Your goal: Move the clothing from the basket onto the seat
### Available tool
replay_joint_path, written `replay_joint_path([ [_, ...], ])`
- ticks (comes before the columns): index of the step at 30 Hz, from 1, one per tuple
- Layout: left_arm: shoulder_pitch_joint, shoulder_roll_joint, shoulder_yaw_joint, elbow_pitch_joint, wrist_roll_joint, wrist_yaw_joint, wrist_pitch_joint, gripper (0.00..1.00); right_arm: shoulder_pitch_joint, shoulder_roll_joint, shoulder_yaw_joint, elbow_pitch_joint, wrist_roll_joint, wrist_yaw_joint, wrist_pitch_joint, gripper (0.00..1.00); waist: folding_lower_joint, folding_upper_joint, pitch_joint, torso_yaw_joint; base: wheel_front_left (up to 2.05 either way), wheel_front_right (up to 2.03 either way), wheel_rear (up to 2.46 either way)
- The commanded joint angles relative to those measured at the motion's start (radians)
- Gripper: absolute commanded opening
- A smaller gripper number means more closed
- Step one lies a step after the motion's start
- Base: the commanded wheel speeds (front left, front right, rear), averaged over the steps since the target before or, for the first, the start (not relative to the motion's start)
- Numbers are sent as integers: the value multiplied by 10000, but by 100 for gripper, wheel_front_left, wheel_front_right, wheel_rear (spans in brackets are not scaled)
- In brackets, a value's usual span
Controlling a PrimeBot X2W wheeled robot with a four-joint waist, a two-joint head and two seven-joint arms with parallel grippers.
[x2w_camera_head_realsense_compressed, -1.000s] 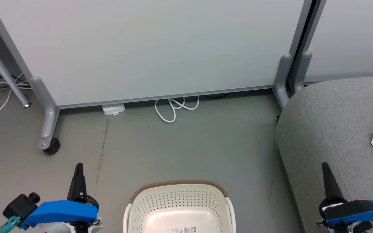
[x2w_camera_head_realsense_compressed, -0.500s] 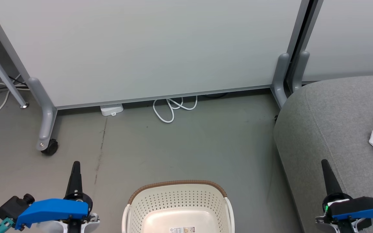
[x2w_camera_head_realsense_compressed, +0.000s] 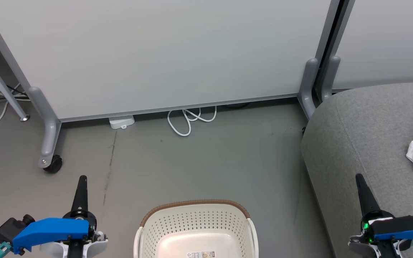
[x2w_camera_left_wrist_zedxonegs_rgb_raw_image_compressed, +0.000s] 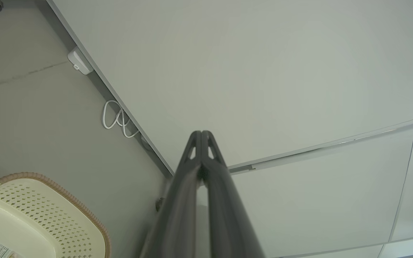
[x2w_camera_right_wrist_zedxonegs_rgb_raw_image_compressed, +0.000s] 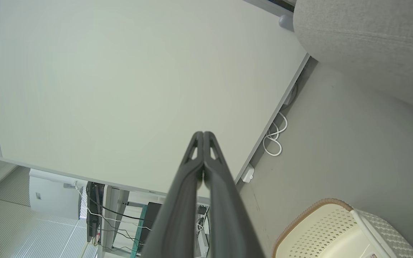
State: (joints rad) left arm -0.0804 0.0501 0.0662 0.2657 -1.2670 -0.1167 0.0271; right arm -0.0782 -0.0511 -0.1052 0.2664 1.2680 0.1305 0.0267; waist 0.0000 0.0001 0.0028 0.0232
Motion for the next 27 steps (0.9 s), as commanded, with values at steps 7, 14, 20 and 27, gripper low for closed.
replay_joint_path([
  [7,-227,4,139,-119,-709,-90,198,0,-246,-4,-40,-136,730,3,199,0,0,-1,1,-36,0,0,0],
  [14,-258,4,223,-146,-1298,-109,345,0,-251,0,-56,-160,1320,3,357,0,0,-1,1,-73,0,0,0],
  [20,-283,3,297,-164,-1782,-129,474,0,-288,3,-66,-175,1801,4,478,0,0,-1,1,-104,0,0,0],
  [27,-310,3,369,-189,-2321,-139,608,0,-290,5,-78,-191,2326,4,609,0,0,-1,2,-141,0,0,0],
])
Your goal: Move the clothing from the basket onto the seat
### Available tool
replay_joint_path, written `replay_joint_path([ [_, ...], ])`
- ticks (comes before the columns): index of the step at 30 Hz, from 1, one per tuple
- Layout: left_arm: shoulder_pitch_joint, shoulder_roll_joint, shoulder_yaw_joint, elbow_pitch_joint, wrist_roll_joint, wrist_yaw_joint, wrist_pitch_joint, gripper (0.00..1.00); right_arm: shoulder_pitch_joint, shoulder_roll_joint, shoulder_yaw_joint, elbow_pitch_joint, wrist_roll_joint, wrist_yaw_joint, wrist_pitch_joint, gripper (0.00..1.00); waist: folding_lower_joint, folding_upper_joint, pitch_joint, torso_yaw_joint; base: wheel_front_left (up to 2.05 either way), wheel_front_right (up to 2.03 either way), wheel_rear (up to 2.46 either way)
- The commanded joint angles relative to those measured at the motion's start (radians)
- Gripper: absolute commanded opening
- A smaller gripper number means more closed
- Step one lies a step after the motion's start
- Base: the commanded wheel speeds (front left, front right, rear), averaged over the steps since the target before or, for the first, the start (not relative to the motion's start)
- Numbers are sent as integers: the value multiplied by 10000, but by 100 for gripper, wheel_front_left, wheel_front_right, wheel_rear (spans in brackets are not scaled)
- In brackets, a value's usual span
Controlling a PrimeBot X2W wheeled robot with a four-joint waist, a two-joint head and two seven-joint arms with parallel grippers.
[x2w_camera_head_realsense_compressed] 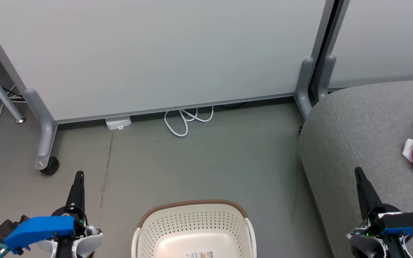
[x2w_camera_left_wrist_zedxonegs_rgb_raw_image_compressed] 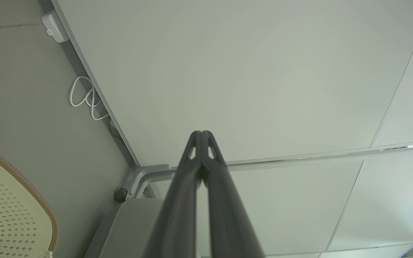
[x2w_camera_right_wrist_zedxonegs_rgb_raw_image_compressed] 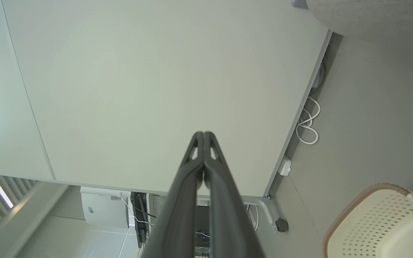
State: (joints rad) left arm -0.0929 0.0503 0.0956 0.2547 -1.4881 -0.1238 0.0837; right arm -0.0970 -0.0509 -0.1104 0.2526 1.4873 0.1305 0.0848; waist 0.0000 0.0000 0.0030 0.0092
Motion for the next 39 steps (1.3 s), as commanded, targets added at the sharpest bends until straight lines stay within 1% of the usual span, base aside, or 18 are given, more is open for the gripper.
replay_joint_path([
  [1,-180,1,85,-82,-178,-72,63,0,-102,4,-28,-57,206,4,45,0,0,0,0,-6,0,0,0],
  [17,-223,-2,213,-119,-1294,-111,344,0,-184,13,-52,-97,1302,4,332,0,0,0,1,-91,0,0,0],
  [39,-204,-2,209,-116,-1257,-91,341,0,-179,13,-47,-94,1267,4,325,0,0,0,1,-92,0,0,0],
])
